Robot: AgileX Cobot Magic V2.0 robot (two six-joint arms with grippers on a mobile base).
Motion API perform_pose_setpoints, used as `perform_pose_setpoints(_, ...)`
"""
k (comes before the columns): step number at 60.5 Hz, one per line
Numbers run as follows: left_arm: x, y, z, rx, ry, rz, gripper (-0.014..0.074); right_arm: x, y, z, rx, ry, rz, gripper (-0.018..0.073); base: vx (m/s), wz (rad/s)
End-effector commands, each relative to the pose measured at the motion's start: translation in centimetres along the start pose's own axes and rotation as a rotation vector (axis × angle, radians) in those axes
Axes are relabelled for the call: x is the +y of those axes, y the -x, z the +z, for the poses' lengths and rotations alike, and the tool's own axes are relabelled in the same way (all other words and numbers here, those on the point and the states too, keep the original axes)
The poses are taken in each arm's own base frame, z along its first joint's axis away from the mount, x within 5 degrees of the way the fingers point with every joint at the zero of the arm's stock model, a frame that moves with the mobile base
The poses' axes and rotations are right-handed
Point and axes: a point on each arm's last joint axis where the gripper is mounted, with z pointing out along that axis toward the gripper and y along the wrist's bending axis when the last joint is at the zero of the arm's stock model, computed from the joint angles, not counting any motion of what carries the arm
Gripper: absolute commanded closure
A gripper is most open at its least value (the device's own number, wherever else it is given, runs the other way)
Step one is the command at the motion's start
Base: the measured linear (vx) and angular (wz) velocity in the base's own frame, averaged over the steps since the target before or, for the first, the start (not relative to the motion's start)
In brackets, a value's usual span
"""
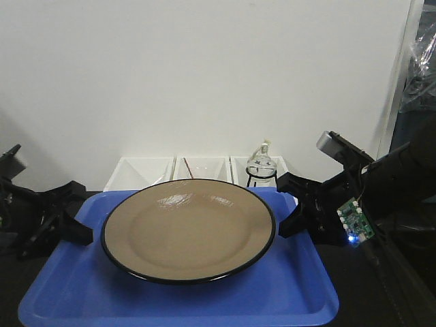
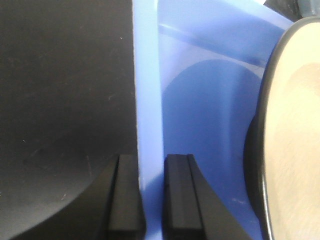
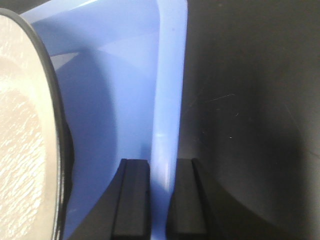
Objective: Place disk in tray to left cabinet
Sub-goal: 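Lift the blue tray with the plate using both grippers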
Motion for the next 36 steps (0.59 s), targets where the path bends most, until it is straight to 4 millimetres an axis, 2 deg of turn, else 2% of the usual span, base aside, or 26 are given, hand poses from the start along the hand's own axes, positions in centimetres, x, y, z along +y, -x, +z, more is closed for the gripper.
perform_pose_setpoints(1, -3.99, -0.33, -1.74, -0.03, -0.234, -0.068, 0.0597, 3.94, -0.21, -2.46, -0.048, 0.228, 0.044, 0.0565, 0.0, 0.0)
perform_pose_setpoints(36, -3.99, -0.36, -1.74, -0.026, -0.234, -0.068, 0.0597, 3.96, -0.22, -2.46, -0.048, 0.23, 0.046, 0.0565, 0.0, 0.0)
